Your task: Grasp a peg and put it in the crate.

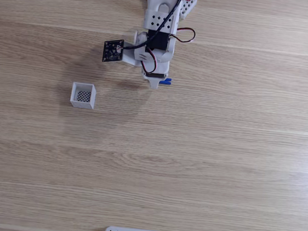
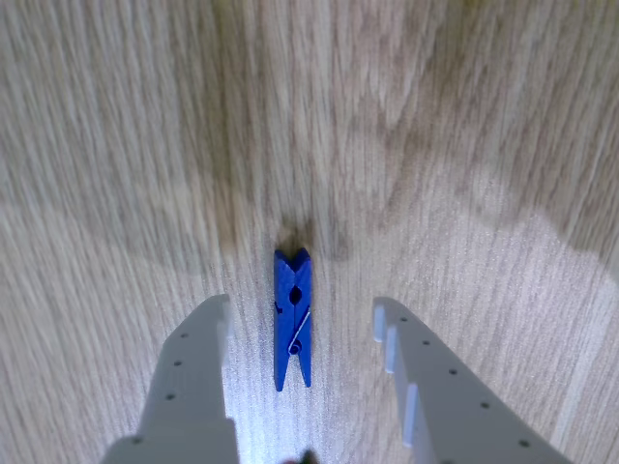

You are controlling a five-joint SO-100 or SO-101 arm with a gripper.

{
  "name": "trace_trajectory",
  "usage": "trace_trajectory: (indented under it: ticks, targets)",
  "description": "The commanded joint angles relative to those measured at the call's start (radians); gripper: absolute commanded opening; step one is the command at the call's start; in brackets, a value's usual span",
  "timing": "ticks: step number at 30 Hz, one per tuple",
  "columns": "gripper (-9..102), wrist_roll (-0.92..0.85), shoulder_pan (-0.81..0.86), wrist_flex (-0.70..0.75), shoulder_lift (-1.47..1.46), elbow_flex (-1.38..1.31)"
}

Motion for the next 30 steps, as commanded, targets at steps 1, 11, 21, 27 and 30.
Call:
trace_trajectory:
  ticks: [1, 11, 21, 27, 30]
  targets:
    - [25, 0.012, -0.005, -0.029, 0.018, -0.005]
    - [24, 0.002, -0.037, -0.152, 0.002, 0.095]
    - [-4, 0.000, -0.106, -0.146, 0.018, 0.115]
    - [0, -0.258, -0.121, -0.160, 0.169, 0.114]
    - [-1, -0.594, -0.072, -0.176, 0.233, 0.117]
